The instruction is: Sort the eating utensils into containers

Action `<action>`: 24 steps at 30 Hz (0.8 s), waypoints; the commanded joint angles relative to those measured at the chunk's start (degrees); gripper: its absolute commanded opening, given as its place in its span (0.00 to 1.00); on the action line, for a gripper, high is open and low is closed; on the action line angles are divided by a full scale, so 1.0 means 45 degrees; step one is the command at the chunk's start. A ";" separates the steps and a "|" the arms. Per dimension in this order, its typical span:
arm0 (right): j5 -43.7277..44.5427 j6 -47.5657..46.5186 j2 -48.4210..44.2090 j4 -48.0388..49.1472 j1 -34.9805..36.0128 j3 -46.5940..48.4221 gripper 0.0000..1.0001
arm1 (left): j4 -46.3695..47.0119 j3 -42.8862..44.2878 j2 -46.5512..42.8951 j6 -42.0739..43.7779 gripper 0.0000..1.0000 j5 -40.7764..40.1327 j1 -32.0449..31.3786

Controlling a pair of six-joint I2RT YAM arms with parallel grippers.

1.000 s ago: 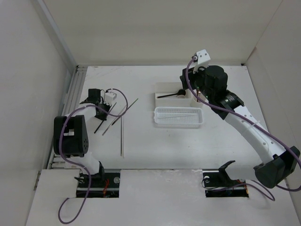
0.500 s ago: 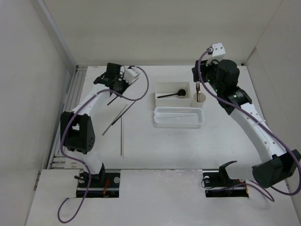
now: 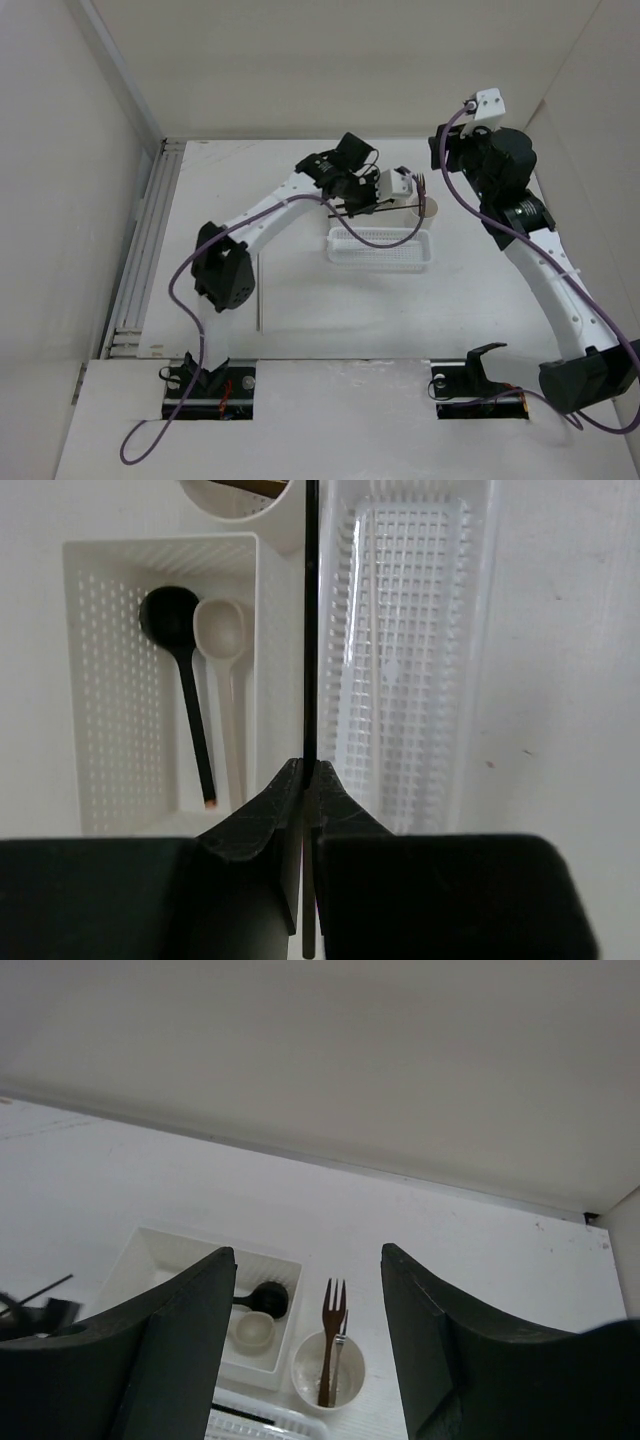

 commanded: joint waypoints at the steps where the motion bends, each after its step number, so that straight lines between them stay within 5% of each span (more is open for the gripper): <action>1: -0.0227 -0.0438 -0.0506 0.0637 -0.0130 -0.0120 0.65 | -0.0875 0.1079 0.1581 0.1470 0.00 0.0312 -0.0187; 11: 0.0007 -0.1316 -0.0742 0.0521 -0.0384 -0.0354 0.68 | 0.0572 -0.0171 0.2114 0.1536 0.00 0.0291 -0.0579; 14: 0.0007 -0.1452 -0.0742 0.0520 -0.0384 -0.0354 0.68 | 0.0844 -0.0171 0.2114 0.1224 0.48 0.0175 -0.0579; 16: -0.0110 -0.1453 -0.0742 0.0520 -0.0384 -0.0354 0.68 | 0.0982 -0.0404 0.2114 0.1067 0.71 0.0019 -0.0716; 24: -0.0657 -0.1453 -0.0625 0.0520 -0.0384 -0.0354 0.69 | 0.1353 0.0825 0.0710 -0.2096 0.56 -0.0978 0.0550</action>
